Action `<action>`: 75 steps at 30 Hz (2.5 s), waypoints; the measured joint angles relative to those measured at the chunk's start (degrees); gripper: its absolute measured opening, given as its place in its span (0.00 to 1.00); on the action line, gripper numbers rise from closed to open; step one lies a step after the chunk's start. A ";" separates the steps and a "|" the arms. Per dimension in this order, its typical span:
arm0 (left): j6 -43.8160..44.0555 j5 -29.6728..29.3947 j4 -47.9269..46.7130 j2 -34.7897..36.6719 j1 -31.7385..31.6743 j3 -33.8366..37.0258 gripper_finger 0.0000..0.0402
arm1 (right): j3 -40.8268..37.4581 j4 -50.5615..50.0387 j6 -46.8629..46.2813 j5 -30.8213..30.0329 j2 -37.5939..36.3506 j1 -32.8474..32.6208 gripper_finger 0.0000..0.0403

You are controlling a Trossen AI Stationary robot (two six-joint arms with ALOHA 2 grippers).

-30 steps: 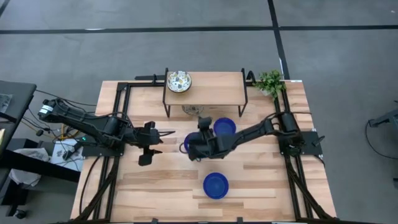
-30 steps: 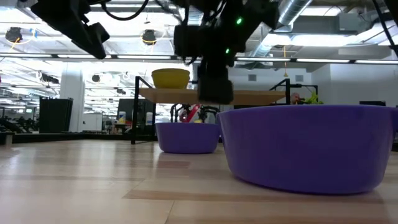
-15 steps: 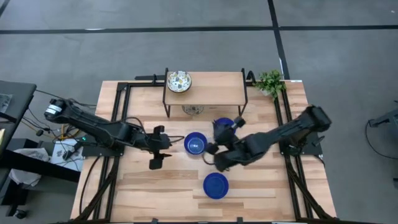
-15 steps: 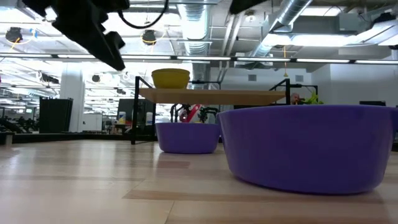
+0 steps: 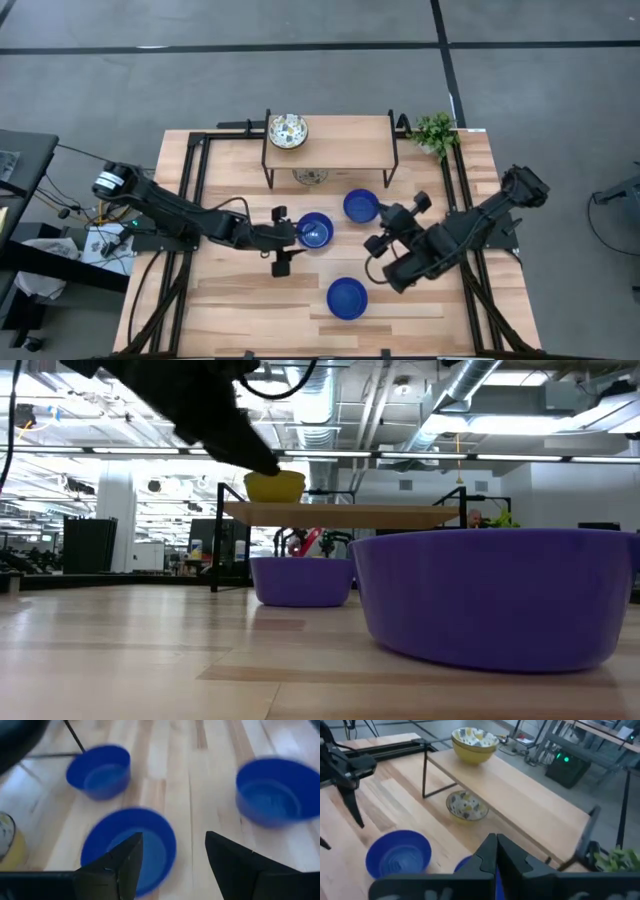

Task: Pick & Place Mini bowls
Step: Put the top blue bowl on the shelf

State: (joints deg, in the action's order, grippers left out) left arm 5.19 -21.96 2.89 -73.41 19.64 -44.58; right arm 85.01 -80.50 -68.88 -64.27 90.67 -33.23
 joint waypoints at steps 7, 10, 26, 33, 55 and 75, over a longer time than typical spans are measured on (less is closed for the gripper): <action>0.62 -2.76 5.32 1.17 0.10 0.00 0.53 | -0.04 -1.32 -1.11 5.17 0.47 -2.61 0.00; -1.77 -1.57 1.26 3.50 0.95 -0.02 0.53 | -0.04 0.72 3.17 8.44 0.48 -3.21 0.00; 8.06 -0.64 -21.63 17.96 5.31 -0.02 0.53 | -0.05 10.43 14.09 18.34 0.51 0.66 0.07; 11.81 -0.65 -23.25 21.21 10.87 -0.02 0.53 | -2.61 30.05 29.83 19.10 0.47 3.39 0.11; 11.65 -12.37 -25.29 28.92 20.24 -0.02 0.53 | -18.01 42.17 25.99 41.18 0.51 11.27 0.06; 11.58 -12.39 -25.17 28.76 19.98 -0.02 0.53 | -20.69 38.47 56.59 53.90 0.51 28.68 0.43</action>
State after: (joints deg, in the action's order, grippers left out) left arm 16.78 -34.35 -22.28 -44.64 39.62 -44.60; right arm 64.32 -42.03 -12.29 -10.37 91.18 -4.55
